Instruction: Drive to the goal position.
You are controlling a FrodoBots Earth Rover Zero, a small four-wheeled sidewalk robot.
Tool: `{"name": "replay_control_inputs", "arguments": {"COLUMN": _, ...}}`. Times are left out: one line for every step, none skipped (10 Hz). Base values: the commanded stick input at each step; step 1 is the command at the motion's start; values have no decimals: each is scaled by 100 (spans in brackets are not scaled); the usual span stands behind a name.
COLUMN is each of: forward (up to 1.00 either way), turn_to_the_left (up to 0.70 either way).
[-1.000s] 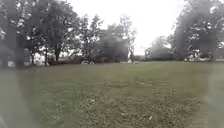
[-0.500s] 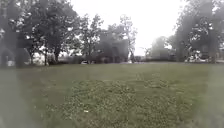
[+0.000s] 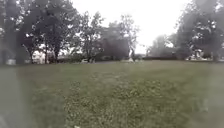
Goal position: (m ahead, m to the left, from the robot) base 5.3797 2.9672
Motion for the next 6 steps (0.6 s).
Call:
{"name": "replay_control_inputs", "arguments": {"forward": 70, "turn_to_the_left": 0}}
{"name": "replay_control_inputs", "arguments": {"forward": 70, "turn_to_the_left": 0}}
{"name": "replay_control_inputs", "arguments": {"forward": 70, "turn_to_the_left": 0}}
{"name": "replay_control_inputs", "arguments": {"forward": 70, "turn_to_the_left": 0}}
{"name": "replay_control_inputs", "arguments": {"forward": 70, "turn_to_the_left": 0}}
{"name": "replay_control_inputs", "arguments": {"forward": 70, "turn_to_the_left": 0}}
